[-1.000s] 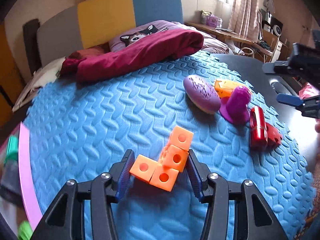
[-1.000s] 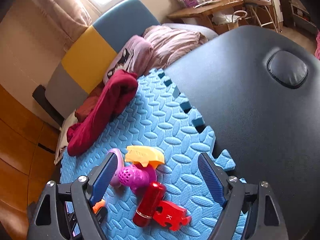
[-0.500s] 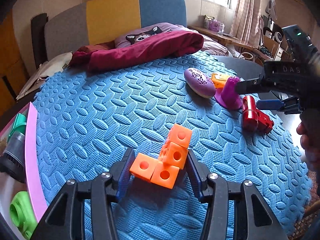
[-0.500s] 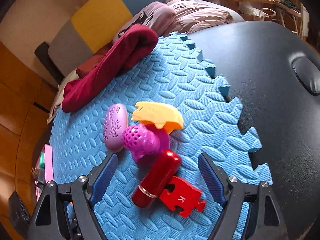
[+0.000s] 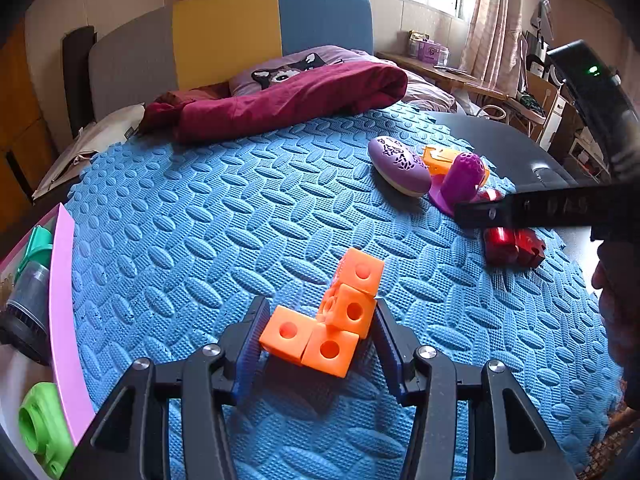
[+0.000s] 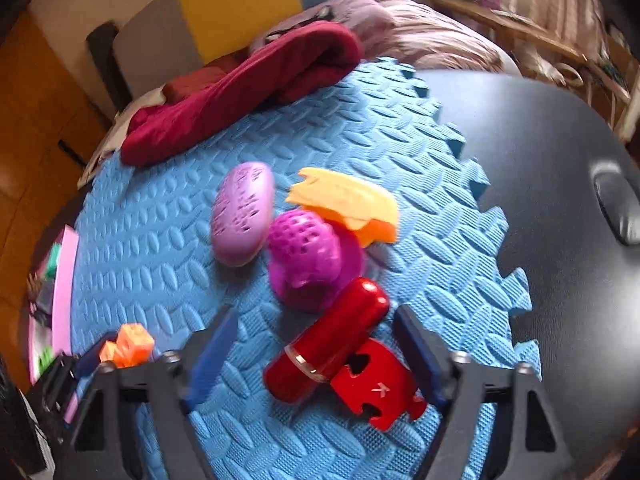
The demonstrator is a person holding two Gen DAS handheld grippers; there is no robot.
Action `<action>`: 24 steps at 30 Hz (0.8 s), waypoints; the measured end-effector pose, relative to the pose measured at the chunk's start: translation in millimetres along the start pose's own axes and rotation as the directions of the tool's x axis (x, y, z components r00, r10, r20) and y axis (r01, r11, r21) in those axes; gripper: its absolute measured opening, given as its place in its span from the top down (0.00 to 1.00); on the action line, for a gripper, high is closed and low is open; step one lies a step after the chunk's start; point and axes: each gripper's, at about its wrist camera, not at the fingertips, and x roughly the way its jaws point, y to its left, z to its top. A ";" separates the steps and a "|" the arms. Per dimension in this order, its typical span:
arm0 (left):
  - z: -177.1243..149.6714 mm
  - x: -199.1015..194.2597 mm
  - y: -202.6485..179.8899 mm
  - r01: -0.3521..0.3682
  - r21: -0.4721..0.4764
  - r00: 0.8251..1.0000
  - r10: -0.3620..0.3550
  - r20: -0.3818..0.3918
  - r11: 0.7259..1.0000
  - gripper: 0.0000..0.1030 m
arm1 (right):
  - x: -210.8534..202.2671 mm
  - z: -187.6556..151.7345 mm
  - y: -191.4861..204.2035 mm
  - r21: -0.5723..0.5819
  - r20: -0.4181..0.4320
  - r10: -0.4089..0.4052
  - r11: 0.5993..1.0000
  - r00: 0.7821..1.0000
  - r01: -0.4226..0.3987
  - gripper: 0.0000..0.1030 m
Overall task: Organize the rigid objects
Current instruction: 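Grasp the red lipstick tube with the right tool while left tool holds orange blocks, then carry the orange blocks into the tray with left tool while right tool holds red tube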
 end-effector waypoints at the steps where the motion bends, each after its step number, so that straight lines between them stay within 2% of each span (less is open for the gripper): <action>1: 0.0 0.0 0.0 0.000 0.000 1.000 0.000 -0.001 1.000 0.49 | -0.1 -1.3 7.4 -0.045 0.009 -0.020 0.999 1.000 0.020 0.64; 3: 0.0 -0.2 0.1 0.001 -0.001 1.000 -0.001 0.001 1.000 0.49 | 1.2 -3.9 15.4 -0.087 -0.002 0.002 0.996 1.000 -0.002 0.77; 7: 0.1 -0.2 0.5 0.002 -0.002 1.000 -0.002 0.001 1.000 0.49 | 0.4 -7.0 24.2 -0.132 -0.004 0.036 0.991 0.999 -0.036 0.77; 10: 0.0 -0.3 0.4 0.002 -0.002 1.000 -0.002 0.000 1.000 0.49 | 2.8 -8.7 31.2 -0.142 -0.029 0.096 0.985 0.995 -0.100 0.77; 17: 0.1 -0.3 0.4 0.002 -0.001 1.000 -0.002 0.000 1.000 0.49 | 5.3 -9.8 33.9 -0.157 -0.013 0.086 0.984 0.996 -0.087 0.76; 24: -0.3 -0.1 0.4 0.000 0.000 1.000 0.000 0.001 1.000 0.49 | 4.0 -19.3 49.2 -0.275 0.038 0.009 0.962 0.999 0.002 0.75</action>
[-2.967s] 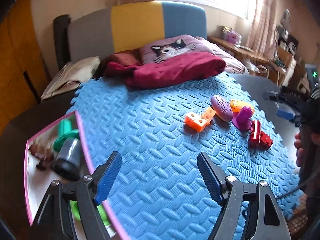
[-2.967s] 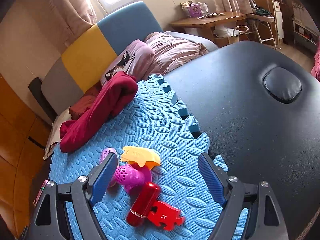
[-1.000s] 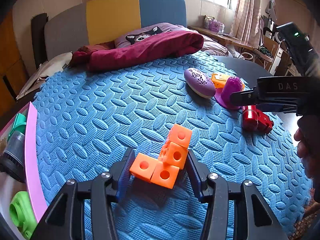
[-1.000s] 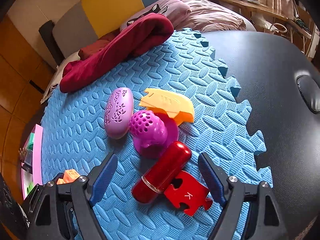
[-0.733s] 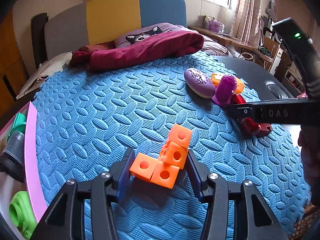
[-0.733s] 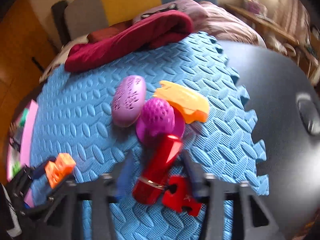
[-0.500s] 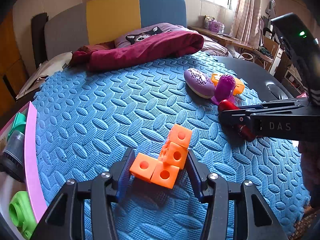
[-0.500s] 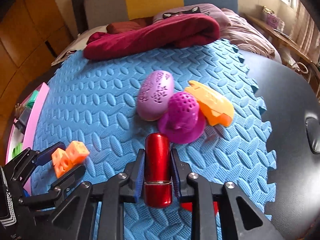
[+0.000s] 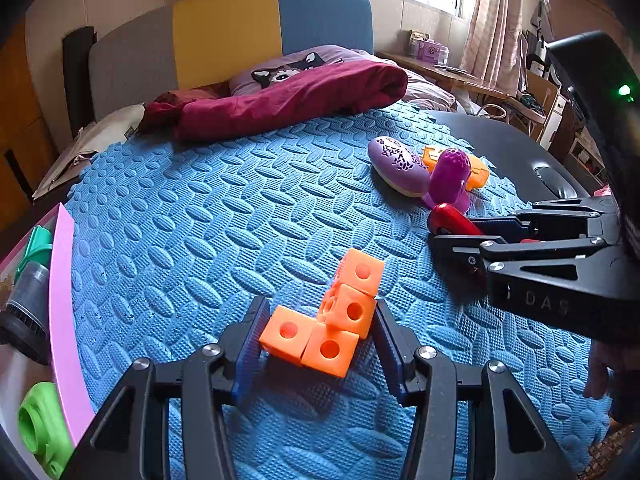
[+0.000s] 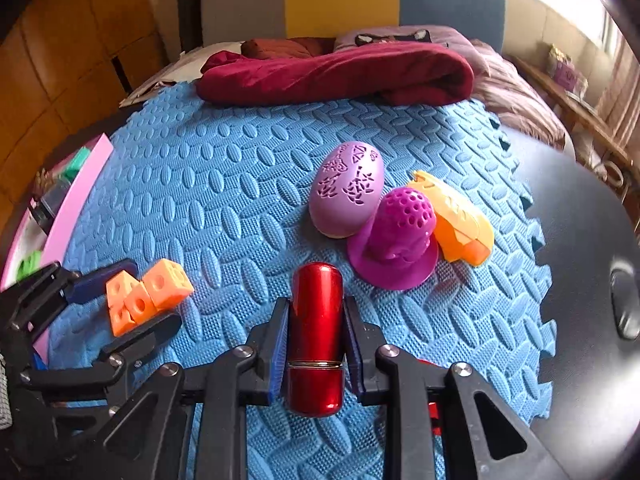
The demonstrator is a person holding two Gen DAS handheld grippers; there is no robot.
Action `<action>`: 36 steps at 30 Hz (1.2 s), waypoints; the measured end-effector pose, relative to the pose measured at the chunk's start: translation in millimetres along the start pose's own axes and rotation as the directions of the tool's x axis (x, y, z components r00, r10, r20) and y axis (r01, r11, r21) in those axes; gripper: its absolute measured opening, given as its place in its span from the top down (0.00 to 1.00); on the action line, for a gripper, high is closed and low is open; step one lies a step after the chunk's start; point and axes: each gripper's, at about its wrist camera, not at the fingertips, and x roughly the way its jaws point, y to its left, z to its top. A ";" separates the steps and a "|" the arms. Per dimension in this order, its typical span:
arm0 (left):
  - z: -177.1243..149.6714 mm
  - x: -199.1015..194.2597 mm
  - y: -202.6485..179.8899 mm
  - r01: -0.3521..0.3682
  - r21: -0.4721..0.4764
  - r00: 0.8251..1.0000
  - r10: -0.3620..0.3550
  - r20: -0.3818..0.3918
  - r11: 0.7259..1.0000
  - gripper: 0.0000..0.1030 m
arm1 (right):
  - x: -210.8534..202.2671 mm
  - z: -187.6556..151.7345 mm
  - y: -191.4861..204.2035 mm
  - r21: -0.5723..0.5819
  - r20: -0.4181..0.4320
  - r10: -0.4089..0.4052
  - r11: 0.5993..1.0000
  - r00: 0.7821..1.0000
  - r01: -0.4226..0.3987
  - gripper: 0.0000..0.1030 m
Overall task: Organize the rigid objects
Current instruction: 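Carry the orange blocks into the tray with left tool while right tool holds red tube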
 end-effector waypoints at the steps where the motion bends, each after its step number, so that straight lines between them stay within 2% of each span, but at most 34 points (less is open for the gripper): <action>1: -0.1 0.3 -0.1 -0.001 0.001 1.000 0.001 0.000 1.000 0.49 | 0.0 0.1 0.2 -0.004 0.002 -0.002 1.000 1.000 0.002 0.75; 8: 0.8 -1.3 0.7 0.002 -0.004 1.000 -0.002 0.001 1.000 0.50 | 1.6 1.0 2.3 -0.032 0.019 -0.014 0.999 1.000 0.015 0.76; 10: -0.5 -7.2 3.6 0.018 -0.031 1.000 -0.018 -0.001 0.999 0.50 | 1.5 0.6 3.3 -0.039 0.027 -0.016 0.999 1.000 0.017 0.77; 15: -4.5 -50.7 11.4 0.057 -0.052 0.997 -0.053 0.060 0.997 0.50 | 1.7 0.9 4.2 -0.048 0.045 -0.019 0.999 0.999 0.021 0.77; 18: -5.6 -82.5 35.7 0.064 -0.123 0.994 -0.052 0.098 0.990 0.50 | 1.8 0.8 4.9 -0.052 0.050 -0.023 0.998 0.998 0.026 0.77; 21: -9.2 -114.2 74.3 0.046 -0.229 0.991 -0.015 0.137 0.972 0.50 | 1.8 0.4 6.3 -0.058 0.054 -0.031 0.998 0.998 0.034 0.77; 26: -28.6 -149.1 145.7 -0.054 -0.383 0.980 0.122 0.156 0.922 0.50 | 1.2 -0.1 8.6 -0.073 0.059 -0.042 0.996 0.997 0.046 0.77; 28: -41.4 -151.1 170.0 -0.104 -0.428 0.975 0.177 0.135 0.898 0.50 | 1.2 0.1 8.6 -0.076 0.060 -0.043 0.996 0.997 0.048 0.77; 30: -55.0 -142.7 192.6 -0.137 -0.485 0.977 0.199 0.080 0.864 0.50 | 1.0 0.0 9.6 -0.082 0.063 -0.048 0.995 0.997 0.053 0.77; 33: -69.9 -124.9 211.9 -0.160 -0.543 0.980 0.197 0.011 0.825 0.50 | 0.9 -0.1 10.0 -0.086 0.066 -0.051 0.995 0.997 0.057 0.77; 36: -79.5 -110.2 216.6 -0.165 -0.569 0.982 0.185 -0.024 0.806 0.50 | 1.0 -0.1 10.5 -0.089 0.068 -0.053 0.994 0.996 0.059 0.77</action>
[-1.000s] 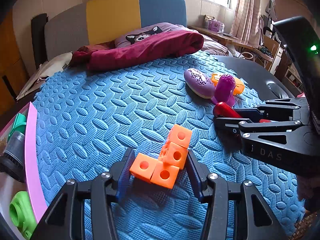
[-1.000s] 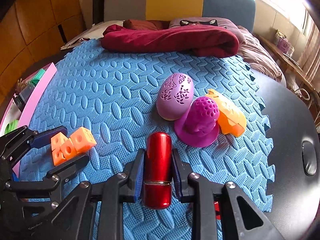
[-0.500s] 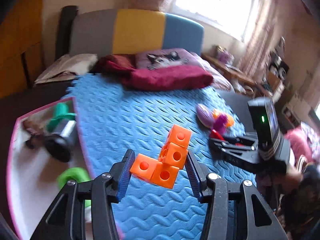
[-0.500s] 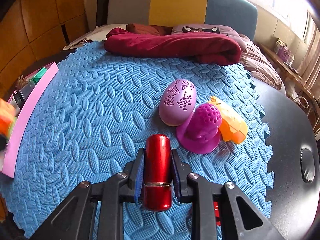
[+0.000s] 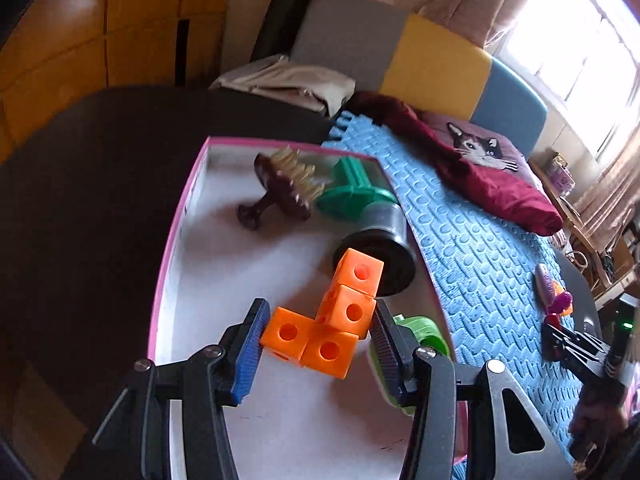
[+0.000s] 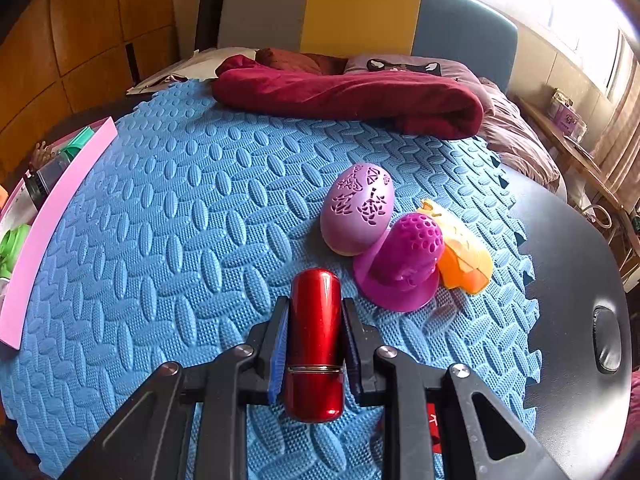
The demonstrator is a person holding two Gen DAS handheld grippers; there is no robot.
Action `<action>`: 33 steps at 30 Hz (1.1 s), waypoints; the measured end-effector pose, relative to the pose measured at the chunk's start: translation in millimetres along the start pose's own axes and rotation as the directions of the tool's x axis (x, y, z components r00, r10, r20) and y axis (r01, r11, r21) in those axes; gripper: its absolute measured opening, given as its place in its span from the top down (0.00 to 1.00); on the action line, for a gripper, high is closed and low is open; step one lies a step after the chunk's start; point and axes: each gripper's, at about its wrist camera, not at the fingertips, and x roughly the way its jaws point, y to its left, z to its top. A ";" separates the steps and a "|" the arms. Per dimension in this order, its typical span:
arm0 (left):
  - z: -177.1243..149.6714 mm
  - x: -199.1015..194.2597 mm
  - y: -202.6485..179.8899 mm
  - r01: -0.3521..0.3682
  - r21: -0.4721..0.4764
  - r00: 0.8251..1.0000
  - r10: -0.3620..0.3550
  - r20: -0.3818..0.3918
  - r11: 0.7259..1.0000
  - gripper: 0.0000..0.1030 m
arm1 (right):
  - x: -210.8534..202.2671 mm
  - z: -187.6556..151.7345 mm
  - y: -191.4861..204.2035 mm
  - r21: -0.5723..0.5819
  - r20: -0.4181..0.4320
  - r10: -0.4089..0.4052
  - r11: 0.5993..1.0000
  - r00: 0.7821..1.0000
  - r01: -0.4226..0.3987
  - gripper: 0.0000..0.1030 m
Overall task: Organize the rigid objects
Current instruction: 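Carry the orange blocks into the tray with left tool while right tool holds red tube, then hold the red tube in the right tool above the mat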
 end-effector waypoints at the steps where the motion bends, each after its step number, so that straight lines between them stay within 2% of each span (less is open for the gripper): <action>1: -0.9 3.0 1.4 -0.001 -0.006 1.000 0.001 -0.008 1.000 0.50 | 0.1 0.0 -0.1 -0.001 0.001 0.000 1.000 1.000 0.000 0.77; 5: -3.6 21.2 -4.5 -0.003 -0.006 0.999 0.003 -0.045 1.000 0.50 | -0.1 -0.2 0.2 -0.002 0.001 0.000 1.000 1.000 0.000 0.77; 11: -8.1 22.8 -7.3 -0.018 0.009 0.999 0.018 -0.043 1.000 0.45 | 0.2 0.9 2.0 -0.021 0.006 -0.010 1.000 1.000 0.010 0.77; 21: -8.5 -8.6 -17.7 -0.090 0.073 0.995 0.087 0.050 0.993 0.38 | 0.8 0.6 1.8 -0.015 0.007 -0.012 1.000 1.000 0.012 0.77; 33: -12.9 -36.7 -32.0 -0.104 0.133 0.990 0.089 0.113 0.986 0.38 | 0.0 -1.7 8.0 -0.055 0.031 -0.041 0.998 0.999 0.043 0.77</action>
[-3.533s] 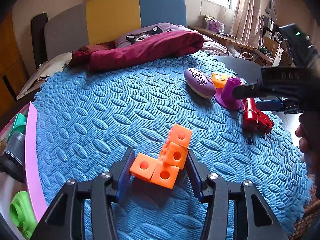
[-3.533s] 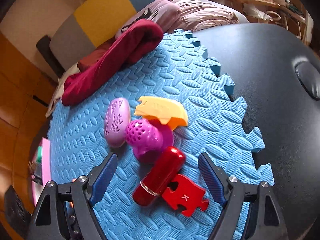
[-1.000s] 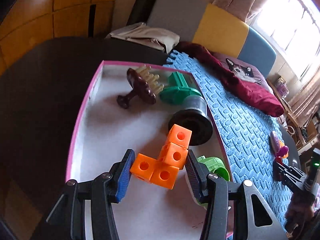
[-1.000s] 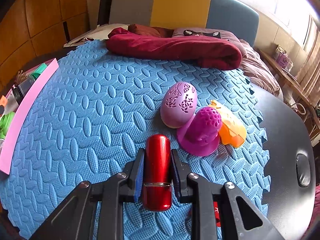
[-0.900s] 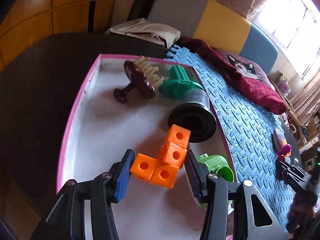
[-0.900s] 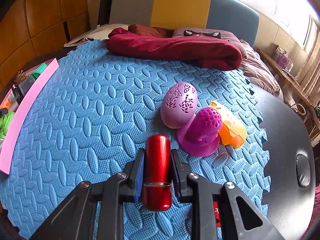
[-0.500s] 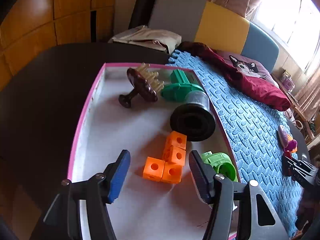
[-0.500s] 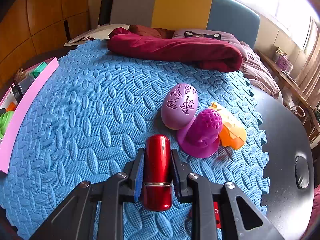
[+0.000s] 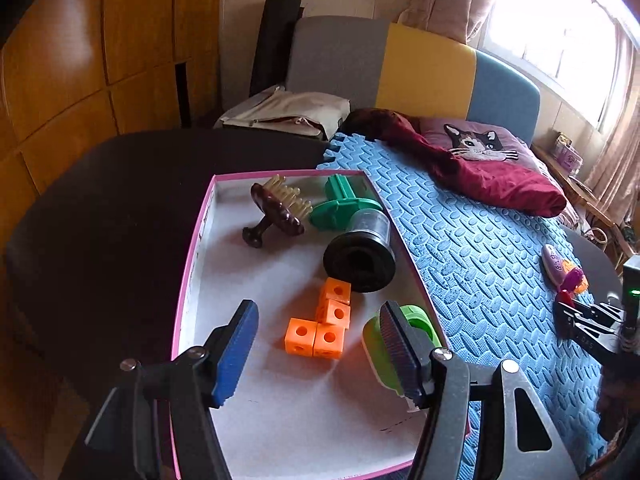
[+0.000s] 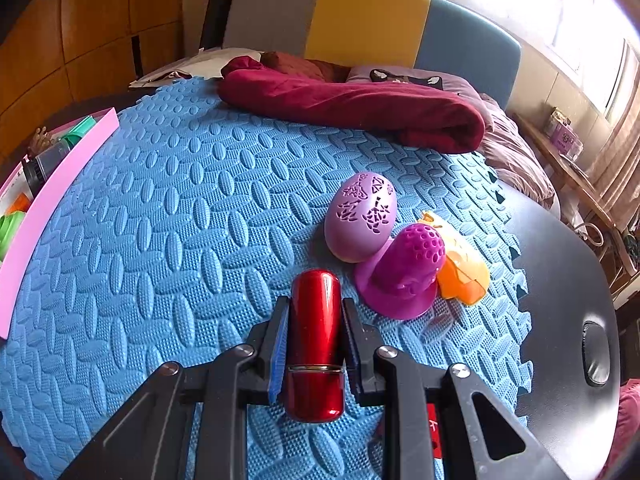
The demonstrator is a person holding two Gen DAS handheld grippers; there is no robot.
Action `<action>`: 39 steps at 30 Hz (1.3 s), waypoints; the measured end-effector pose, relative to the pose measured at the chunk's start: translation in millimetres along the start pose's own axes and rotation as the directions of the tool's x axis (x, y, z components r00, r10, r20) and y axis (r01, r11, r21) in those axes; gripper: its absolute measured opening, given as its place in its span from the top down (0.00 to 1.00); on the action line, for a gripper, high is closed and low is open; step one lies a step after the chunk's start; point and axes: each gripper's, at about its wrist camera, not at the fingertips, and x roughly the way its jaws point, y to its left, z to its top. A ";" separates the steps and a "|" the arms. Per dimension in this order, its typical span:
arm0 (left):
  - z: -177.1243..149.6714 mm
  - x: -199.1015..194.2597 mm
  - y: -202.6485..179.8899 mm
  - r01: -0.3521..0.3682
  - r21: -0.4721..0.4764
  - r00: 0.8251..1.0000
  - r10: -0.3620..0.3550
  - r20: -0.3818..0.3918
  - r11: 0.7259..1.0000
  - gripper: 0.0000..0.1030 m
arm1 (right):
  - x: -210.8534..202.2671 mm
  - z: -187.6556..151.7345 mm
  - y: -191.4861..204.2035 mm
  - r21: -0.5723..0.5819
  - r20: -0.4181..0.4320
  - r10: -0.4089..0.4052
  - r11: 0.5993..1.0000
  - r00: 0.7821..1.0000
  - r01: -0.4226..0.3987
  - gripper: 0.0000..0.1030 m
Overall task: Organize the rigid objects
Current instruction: 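Hold the red tube in the right tool above the mat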
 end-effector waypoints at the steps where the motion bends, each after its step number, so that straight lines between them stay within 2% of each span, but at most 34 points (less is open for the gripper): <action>1: -0.1 -1.0 -0.5 0.003 0.003 1.000 -0.003 0.000 1.000 0.37 | 0.0 0.0 0.1 -0.002 0.001 -0.001 1.000 1.000 0.001 0.77; 13: -3.1 -9.7 4.8 -0.010 0.008 1.000 0.010 0.010 1.000 0.36 | 0.1 0.3 1.1 0.004 -0.005 -0.006 1.000 1.000 0.006 0.77; 21: -5.0 -16.1 18.6 -0.050 0.001 0.999 0.050 0.021 0.999 0.36 | 1.6 0.9 -2.2 0.030 -0.010 0.009 1.000 1.000 -0.009 0.77; 32: -9.0 -21.3 45.1 -0.095 -0.040 0.995 0.096 0.020 0.995 0.36 | 4.7 3.6 -14.9 0.160 -0.035 0.103 0.982 0.994 -0.096 0.77; 39: -11.5 -25.1 57.6 -0.105 -0.069 0.994 0.107 0.027 0.992 0.36 | 5.1 2.9 -13.8 0.175 -0.040 0.104 0.980 0.994 -0.095 0.77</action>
